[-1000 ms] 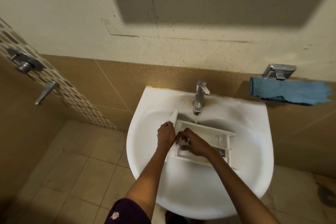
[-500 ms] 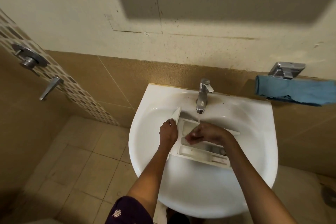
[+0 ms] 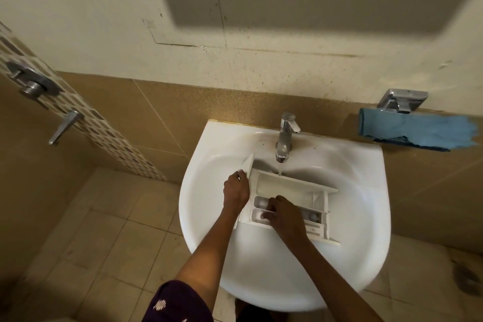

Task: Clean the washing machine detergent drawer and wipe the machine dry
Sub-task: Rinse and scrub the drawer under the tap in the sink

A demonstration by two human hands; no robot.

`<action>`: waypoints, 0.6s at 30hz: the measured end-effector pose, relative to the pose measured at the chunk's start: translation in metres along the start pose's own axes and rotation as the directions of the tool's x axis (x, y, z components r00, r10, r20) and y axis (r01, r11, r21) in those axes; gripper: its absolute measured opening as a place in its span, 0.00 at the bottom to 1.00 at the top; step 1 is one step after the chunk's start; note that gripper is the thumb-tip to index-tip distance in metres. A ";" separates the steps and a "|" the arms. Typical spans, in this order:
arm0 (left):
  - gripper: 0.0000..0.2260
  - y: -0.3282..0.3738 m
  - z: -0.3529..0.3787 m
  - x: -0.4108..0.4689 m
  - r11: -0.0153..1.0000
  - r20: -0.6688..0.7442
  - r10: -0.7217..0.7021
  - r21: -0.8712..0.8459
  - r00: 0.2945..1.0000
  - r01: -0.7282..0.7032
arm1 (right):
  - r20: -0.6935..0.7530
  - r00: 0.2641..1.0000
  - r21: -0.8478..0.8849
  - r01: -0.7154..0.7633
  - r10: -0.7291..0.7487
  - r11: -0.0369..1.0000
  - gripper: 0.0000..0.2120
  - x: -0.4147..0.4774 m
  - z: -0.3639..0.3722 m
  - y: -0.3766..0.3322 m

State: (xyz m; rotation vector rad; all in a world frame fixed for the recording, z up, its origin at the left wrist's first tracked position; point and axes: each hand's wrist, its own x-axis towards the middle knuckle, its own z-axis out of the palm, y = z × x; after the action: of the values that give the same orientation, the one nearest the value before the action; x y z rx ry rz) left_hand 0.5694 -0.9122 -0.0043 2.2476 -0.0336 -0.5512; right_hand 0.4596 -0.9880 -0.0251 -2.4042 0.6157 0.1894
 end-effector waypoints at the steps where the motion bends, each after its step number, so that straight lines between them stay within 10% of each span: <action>1: 0.21 0.000 0.000 0.000 1.000 0.000 0.001 -0.003 1.000 -0.001 | -0.006 1.000 0.003 0.007 -0.007 1.000 0.07 0.001 0.000 0.002; 18: 0.21 -0.002 0.000 -0.001 1.000 -0.003 0.004 -0.028 1.000 -0.004 | 0.123 0.986 -0.021 0.114 -0.110 0.993 0.17 0.004 -0.009 0.015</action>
State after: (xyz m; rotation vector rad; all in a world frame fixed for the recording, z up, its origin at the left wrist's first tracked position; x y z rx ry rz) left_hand 0.5685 -0.9102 -0.0056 2.2211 -0.0289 -0.5427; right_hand 0.4558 -1.0057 -0.0278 -2.4248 0.4234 0.2954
